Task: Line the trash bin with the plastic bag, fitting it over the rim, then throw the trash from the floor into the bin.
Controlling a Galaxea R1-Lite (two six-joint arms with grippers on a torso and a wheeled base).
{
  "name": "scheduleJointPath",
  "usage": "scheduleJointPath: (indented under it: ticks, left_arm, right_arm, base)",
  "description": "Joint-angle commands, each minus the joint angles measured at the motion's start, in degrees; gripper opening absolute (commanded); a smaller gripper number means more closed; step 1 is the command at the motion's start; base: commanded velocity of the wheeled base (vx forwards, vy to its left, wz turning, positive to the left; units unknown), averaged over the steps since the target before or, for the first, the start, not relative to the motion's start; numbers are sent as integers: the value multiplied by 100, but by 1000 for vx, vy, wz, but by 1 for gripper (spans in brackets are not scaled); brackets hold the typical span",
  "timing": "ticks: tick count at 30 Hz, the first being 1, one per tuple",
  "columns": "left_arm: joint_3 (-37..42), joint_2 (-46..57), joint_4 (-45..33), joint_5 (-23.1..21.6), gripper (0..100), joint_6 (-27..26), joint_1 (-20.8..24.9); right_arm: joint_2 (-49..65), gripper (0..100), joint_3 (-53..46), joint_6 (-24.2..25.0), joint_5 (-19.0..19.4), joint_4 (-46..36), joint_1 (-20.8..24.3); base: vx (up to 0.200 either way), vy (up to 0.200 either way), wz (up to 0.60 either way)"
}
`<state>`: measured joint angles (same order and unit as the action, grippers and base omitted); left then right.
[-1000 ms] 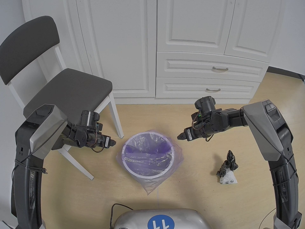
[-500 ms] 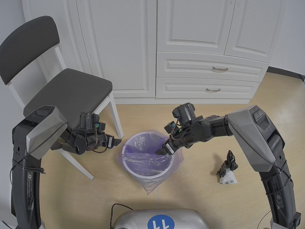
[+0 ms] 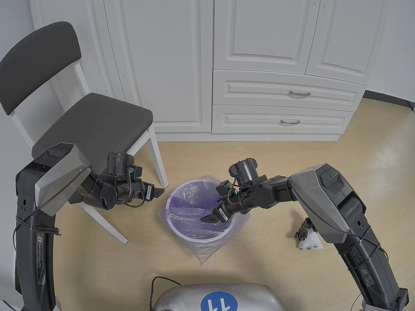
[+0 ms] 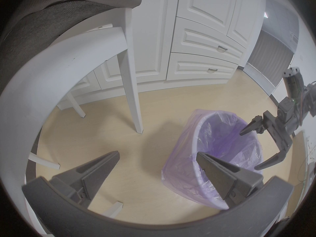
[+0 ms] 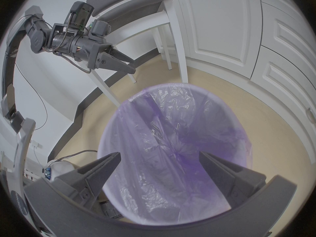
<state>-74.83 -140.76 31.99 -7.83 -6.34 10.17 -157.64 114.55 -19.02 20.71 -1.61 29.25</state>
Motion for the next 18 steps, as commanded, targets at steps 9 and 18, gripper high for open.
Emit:
scheduleJointPath:
  ticks: [9, 18]
  left_arm:
    - [-58, -21, 9, 9, 100, 10, -59]
    - [-58, -12, 9, 0, 100, 10, -76]
  right_arm:
    - [-391, 100, 4, 100, 249, 574, -86]
    - [-329, 0, 4, 241, 284, 539, -24]
  base:
    - [0, 0, 0]
    - [0, 0, 0]
